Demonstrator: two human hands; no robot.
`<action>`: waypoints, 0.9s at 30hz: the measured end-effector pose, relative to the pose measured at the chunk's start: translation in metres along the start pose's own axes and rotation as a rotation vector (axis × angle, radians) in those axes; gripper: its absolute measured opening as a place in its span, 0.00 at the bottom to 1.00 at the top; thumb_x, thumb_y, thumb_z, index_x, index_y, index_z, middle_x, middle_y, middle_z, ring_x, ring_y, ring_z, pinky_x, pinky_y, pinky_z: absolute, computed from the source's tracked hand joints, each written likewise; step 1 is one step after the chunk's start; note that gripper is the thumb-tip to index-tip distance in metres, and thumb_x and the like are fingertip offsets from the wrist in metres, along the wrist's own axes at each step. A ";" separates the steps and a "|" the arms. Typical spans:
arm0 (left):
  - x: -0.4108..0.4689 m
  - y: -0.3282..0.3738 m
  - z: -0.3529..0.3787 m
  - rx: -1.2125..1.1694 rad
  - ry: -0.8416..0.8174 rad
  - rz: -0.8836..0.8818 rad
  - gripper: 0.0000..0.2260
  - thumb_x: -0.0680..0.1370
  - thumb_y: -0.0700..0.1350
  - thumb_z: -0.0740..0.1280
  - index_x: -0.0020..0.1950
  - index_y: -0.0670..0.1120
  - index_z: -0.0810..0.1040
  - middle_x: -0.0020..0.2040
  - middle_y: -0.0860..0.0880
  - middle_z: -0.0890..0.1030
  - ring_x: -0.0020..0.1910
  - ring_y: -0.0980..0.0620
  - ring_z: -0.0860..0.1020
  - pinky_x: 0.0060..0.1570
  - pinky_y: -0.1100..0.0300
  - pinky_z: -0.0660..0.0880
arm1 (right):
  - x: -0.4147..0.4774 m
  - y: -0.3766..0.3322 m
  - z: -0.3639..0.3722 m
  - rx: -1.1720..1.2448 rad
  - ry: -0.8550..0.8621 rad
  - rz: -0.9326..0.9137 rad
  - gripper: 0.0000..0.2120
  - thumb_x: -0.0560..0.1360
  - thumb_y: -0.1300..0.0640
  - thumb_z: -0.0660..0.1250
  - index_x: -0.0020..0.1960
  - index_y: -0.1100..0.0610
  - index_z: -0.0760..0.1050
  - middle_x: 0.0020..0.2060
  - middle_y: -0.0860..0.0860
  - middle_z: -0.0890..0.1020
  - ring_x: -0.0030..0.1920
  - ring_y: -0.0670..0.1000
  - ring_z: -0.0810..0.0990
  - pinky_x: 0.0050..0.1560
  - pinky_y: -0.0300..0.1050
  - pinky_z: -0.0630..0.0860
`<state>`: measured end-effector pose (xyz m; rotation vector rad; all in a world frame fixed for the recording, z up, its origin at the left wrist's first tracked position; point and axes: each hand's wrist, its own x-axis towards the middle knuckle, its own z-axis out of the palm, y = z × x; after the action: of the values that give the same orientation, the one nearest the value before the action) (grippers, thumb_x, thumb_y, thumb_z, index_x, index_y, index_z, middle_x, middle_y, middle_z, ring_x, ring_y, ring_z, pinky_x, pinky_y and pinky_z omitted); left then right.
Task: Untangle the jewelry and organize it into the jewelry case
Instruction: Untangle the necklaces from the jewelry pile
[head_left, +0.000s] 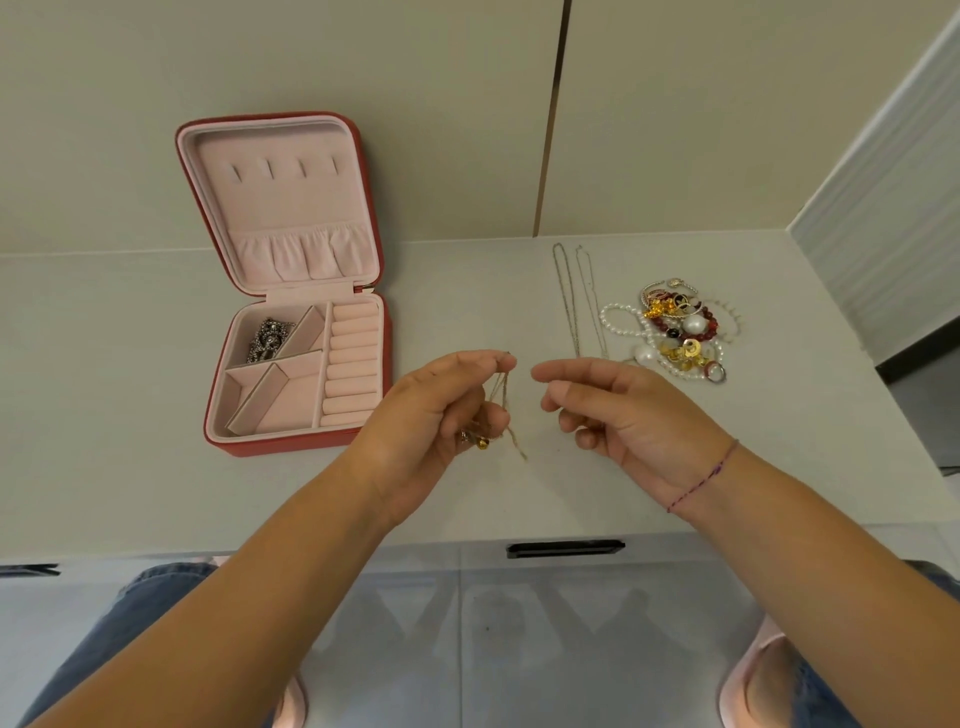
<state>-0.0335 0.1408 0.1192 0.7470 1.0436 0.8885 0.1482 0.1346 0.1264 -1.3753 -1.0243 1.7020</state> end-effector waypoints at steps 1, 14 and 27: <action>-0.001 0.000 0.001 -0.020 -0.025 -0.015 0.09 0.79 0.45 0.63 0.48 0.46 0.82 0.21 0.51 0.62 0.31 0.50 0.76 0.45 0.57 0.73 | 0.000 0.001 0.001 -0.051 -0.011 -0.013 0.08 0.74 0.62 0.68 0.50 0.55 0.82 0.36 0.48 0.81 0.35 0.44 0.74 0.35 0.36 0.70; -0.005 0.000 0.004 -0.057 -0.171 -0.034 0.12 0.72 0.44 0.66 0.53 0.46 0.83 0.27 0.49 0.70 0.28 0.51 0.73 0.40 0.58 0.74 | -0.003 0.004 0.006 -0.158 0.042 -0.086 0.01 0.70 0.58 0.72 0.40 0.54 0.82 0.31 0.46 0.81 0.35 0.42 0.76 0.38 0.37 0.70; -0.003 0.001 0.004 -0.108 -0.095 -0.082 0.04 0.68 0.42 0.68 0.37 0.43 0.80 0.42 0.45 0.81 0.26 0.54 0.72 0.44 0.54 0.74 | 0.001 0.004 0.004 0.127 0.020 -0.007 0.07 0.65 0.54 0.69 0.39 0.57 0.78 0.34 0.50 0.82 0.36 0.45 0.79 0.39 0.37 0.73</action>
<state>-0.0302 0.1381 0.1223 0.6454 0.9289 0.8242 0.1439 0.1333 0.1228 -1.3028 -0.8927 1.7142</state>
